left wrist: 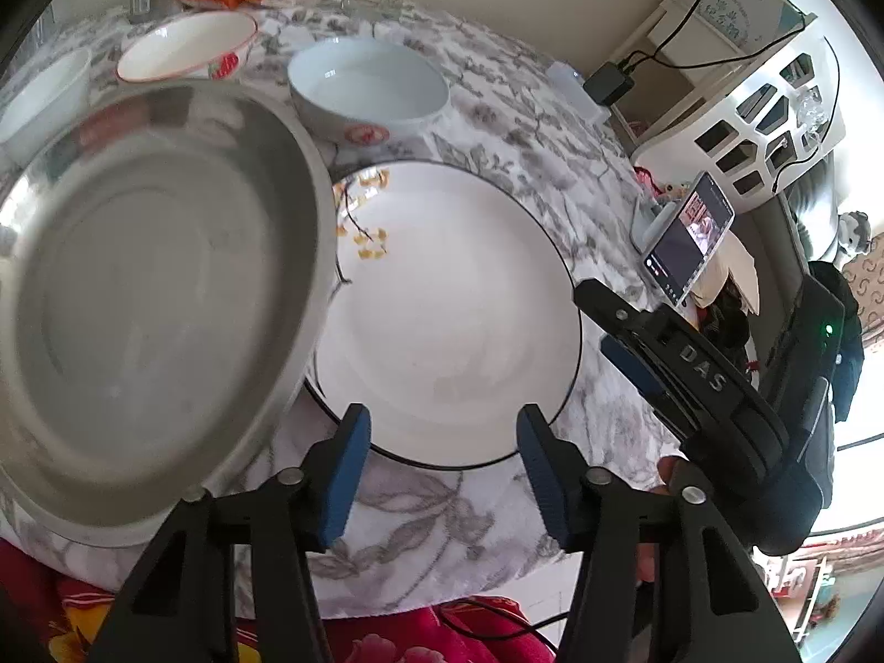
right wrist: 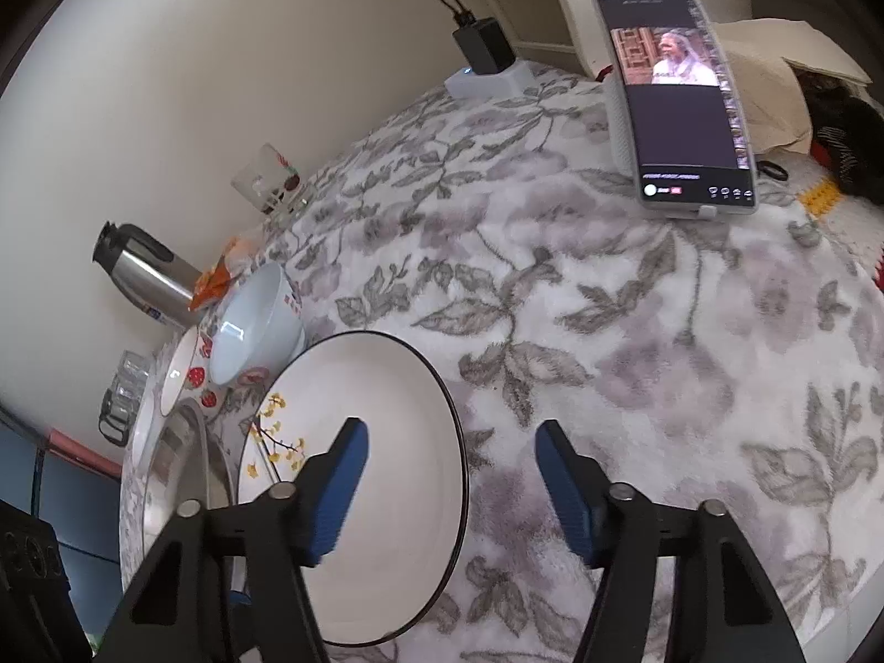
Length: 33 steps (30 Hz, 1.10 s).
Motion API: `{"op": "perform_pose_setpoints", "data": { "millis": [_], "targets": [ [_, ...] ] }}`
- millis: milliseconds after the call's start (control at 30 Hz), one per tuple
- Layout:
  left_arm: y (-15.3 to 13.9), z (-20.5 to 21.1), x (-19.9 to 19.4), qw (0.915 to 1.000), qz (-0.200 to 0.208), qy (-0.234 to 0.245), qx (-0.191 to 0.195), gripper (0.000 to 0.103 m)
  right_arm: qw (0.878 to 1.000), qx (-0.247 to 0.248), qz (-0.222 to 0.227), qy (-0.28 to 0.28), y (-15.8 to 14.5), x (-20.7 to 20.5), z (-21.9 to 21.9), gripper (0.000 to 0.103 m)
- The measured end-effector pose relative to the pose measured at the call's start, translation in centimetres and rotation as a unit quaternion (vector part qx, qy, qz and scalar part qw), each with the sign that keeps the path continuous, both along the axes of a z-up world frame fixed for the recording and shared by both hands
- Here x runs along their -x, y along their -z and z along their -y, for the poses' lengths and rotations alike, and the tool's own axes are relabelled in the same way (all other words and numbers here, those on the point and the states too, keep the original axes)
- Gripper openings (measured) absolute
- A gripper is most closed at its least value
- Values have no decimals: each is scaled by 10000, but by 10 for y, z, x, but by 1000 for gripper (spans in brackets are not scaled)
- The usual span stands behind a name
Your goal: Organize plates and bowls
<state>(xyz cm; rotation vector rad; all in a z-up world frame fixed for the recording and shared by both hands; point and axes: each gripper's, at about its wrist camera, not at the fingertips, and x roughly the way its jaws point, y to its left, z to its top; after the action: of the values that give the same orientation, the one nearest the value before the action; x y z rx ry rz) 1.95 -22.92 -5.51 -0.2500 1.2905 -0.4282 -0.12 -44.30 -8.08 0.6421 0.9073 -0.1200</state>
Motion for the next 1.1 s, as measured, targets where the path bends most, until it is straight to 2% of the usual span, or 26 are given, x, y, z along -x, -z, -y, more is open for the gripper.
{"op": "perform_pose_setpoints", "data": {
  "millis": [133,333,500,633,800,1033,1100],
  "targets": [
    [9,-1,-1,9996,-217,-143,109,46,9998,-10,7,-209,5,-7,-3,54],
    [15,-5,-2,9991,-270,-312,13,37,9994,-44,-40,-352,15,-17,-3,40],
    [15,-15,-1,9983,-313,-478,-64,36,9989,-94,-66,-445,23,-21,-2,36],
    [24,-20,-1,9968,-528,-590,-123,35,9988,-157,-48,-463,27,-23,1,35],
    [25,-18,-4,9964,-455,-698,-134,35,9986,-130,-1,-518,27,-26,1,33],
    [40,-21,-6,9930,-697,-943,127,35,9975,-112,66,-692,29,-36,-1,15],
    [41,-20,-6,9927,-673,-995,132,33,9971,-126,83,-745,30,-39,0,15]
  ]
}}
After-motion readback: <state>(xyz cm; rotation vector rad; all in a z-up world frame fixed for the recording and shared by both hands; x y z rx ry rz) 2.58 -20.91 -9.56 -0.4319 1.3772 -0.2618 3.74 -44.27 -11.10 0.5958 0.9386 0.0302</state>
